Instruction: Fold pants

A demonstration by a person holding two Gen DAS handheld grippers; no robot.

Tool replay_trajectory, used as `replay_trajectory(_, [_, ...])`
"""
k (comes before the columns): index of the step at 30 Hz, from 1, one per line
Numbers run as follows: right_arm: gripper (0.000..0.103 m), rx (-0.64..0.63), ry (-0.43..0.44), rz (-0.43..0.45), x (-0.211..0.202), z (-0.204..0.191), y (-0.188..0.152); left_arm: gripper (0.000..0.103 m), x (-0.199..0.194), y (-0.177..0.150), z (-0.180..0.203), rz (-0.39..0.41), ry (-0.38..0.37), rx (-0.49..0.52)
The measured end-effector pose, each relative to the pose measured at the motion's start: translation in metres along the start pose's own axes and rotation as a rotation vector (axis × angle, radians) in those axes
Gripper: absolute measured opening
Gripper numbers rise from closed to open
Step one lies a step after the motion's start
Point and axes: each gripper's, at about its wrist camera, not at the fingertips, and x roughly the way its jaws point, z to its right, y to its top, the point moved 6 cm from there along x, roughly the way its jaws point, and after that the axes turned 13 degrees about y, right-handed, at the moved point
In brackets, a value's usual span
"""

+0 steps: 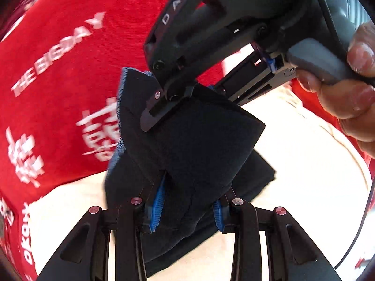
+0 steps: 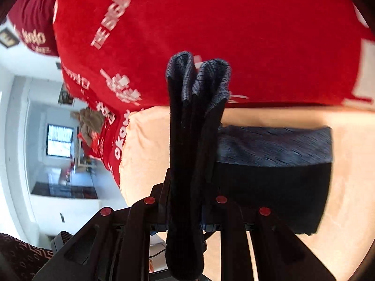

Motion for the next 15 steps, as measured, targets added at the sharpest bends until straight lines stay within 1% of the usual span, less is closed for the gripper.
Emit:
replay_trajectory(1, [0.021, 0.016, 0.001, 0.01, -0.009, 0.01, -0.002, 0.036, 0.004, 0.001, 0.011, -0.009, -0.005, 0.02])
replay_trajectory(2, [0.021, 0.039, -0.003, 0.022, -0.015, 0.028, -0.005, 0.036, 0.01, 0.001, 0.024, -0.019, -0.008, 0.042])
replay_trajectory(4, [0.021, 0.065, -0.021, 0.027, -0.02, 0.058, -0.007, 0.036, 0.027, -0.002, 0.046, -0.053, -0.009, 0.072])
replay_trajectory(6, [0.021, 0.088, -0.039, 0.028, -0.021, 0.084, -0.011, 0.036, 0.042, -0.007, 0.058, -0.087, -0.008, 0.083])
replay_trajectory(10, [0.022, 0.118, -0.059, 0.034, -0.013, 0.117, -0.017, 0.036, 0.06, -0.016, 0.075, -0.125, 0.006, 0.119])
replay_trajectory(11, [0.023, 0.121, -0.069, 0.031, -0.01, 0.124, -0.018, 0.041, 0.064, -0.018, 0.077, -0.137, 0.008, 0.127])
replay_trajectory(12, [0.024, 0.12, -0.077, 0.03, -0.008, 0.129, -0.02, 0.048, 0.066, -0.021, 0.078, -0.152, -0.001, 0.129])
replay_trajectory(15, [0.027, 0.13, -0.087, 0.043, -0.011, 0.139, -0.027, 0.049, 0.061, -0.027, 0.077, -0.167, -0.037, 0.14])
